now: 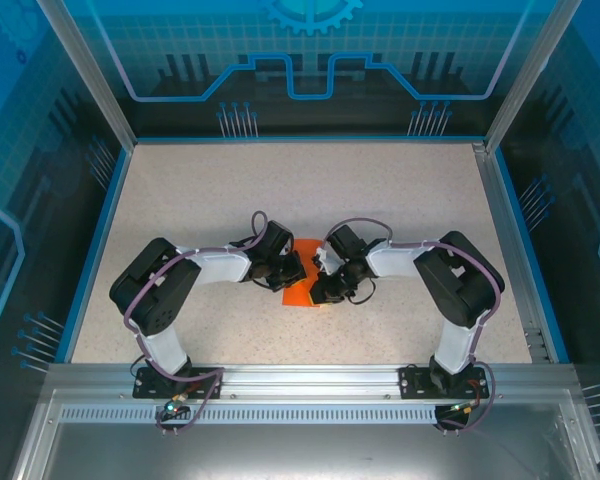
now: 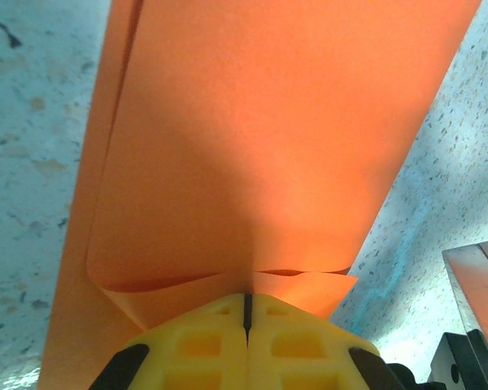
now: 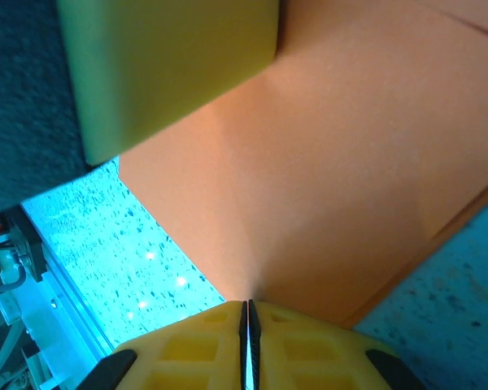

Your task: Fold a paper plane with a square sheet of paper (pick it up from the middle)

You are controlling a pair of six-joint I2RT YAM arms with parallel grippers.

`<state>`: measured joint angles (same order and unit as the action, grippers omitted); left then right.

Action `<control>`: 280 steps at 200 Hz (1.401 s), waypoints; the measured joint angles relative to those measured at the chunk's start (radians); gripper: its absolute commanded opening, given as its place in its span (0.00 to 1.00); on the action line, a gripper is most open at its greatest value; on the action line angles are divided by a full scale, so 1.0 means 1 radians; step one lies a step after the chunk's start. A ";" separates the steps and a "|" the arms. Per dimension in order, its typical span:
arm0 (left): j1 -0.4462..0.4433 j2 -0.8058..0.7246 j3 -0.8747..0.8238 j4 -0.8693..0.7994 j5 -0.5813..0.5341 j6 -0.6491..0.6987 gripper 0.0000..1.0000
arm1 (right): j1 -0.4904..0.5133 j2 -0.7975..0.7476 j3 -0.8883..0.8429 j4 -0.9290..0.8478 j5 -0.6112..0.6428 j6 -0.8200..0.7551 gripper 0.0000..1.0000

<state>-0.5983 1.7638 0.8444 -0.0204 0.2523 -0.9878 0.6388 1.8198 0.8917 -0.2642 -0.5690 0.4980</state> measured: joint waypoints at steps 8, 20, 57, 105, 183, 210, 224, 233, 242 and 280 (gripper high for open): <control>0.000 0.001 0.000 0.000 0.000 0.000 0.00 | -0.001 0.004 0.000 0.000 -0.001 0.000 0.10; 0.000 0.001 0.000 0.000 0.000 0.000 0.00 | -0.005 0.009 0.000 0.001 -0.010 0.000 0.10; 0.000 0.003 0.003 0.000 0.002 0.002 0.00 | -0.010 0.008 -0.007 0.011 -0.024 0.000 0.09; 0.000 0.005 0.004 0.002 0.007 0.003 0.00 | -0.018 -0.008 -0.041 0.048 -0.033 0.004 0.08; 0.000 0.007 0.006 0.002 0.008 0.003 0.00 | -0.037 -0.038 -0.105 0.106 -0.064 0.024 0.08; 0.000 0.007 0.006 0.001 0.008 0.003 0.00 | -0.037 -0.047 -0.112 0.101 -0.061 0.026 0.08; 0.000 0.007 0.006 0.002 0.010 0.003 0.00 | -0.037 -0.049 -0.110 0.087 -0.050 0.023 0.07; 0.000 0.008 0.006 0.002 0.011 0.003 0.00 | -0.037 -0.049 -0.100 0.069 -0.041 0.019 0.07; 0.000 0.008 0.006 0.002 0.011 0.003 0.00 | -0.037 -0.049 -0.099 0.060 -0.038 0.018 0.07; 0.000 0.008 0.006 0.003 0.011 0.003 0.00 | -0.037 -0.051 -0.099 0.062 -0.041 0.019 0.07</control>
<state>-0.5983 1.7714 0.8501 -0.0177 0.2634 -0.9844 0.6014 1.7687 0.7929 -0.2020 -0.6102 0.5171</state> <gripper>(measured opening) 0.046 0.068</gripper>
